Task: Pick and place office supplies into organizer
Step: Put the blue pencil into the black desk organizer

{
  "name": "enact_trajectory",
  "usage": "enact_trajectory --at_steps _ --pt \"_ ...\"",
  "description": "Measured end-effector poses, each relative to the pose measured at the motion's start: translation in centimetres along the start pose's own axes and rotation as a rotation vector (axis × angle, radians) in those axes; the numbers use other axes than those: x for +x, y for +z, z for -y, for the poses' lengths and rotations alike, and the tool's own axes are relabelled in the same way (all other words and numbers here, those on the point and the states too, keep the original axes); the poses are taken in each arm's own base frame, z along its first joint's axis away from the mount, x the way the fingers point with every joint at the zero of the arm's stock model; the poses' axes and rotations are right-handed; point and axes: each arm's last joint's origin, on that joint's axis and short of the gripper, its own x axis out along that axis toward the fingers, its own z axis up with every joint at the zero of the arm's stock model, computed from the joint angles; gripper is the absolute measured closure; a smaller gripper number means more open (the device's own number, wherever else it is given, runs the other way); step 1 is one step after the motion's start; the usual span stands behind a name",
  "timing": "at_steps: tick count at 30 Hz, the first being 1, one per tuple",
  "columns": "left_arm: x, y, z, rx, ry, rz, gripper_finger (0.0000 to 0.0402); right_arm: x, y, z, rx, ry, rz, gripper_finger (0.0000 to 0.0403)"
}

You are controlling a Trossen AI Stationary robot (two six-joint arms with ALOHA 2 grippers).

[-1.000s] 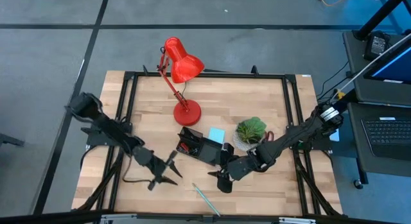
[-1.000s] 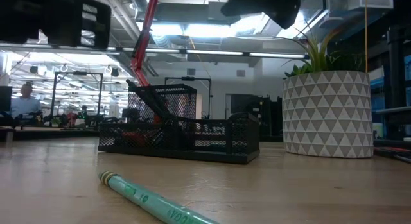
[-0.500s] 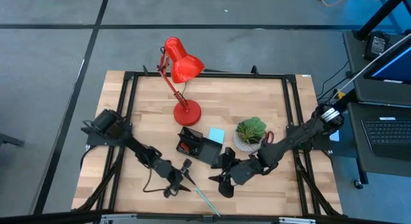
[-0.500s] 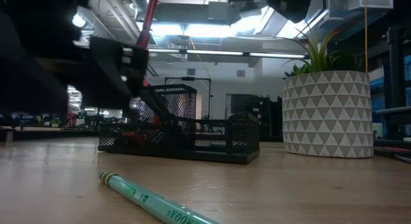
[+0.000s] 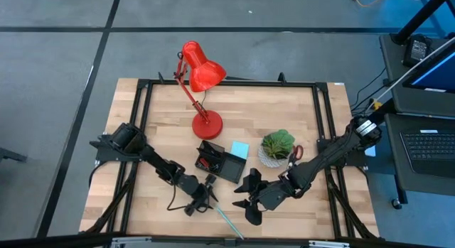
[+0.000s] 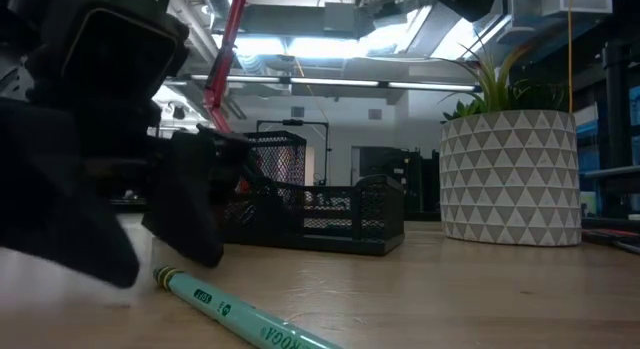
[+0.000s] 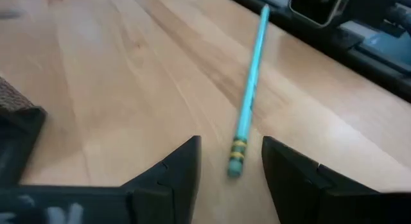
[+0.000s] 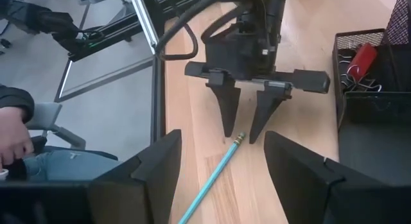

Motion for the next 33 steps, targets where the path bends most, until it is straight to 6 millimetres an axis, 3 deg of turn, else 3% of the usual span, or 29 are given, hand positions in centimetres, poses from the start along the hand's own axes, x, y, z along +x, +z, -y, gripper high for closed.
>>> enact_trajectory --at_steps 17,33 --pt "0.34 -0.88 -0.19 -0.078 -0.010 -0.044 0.0249 0.01 0.00 0.02 -0.005 -0.001 0.000 0.0180" --pt "0.36 -1.02 -0.13 -0.049 -0.011 -0.052 0.0347 0.01 0.00 0.02 -0.007 -0.001 -0.001 0.0180"
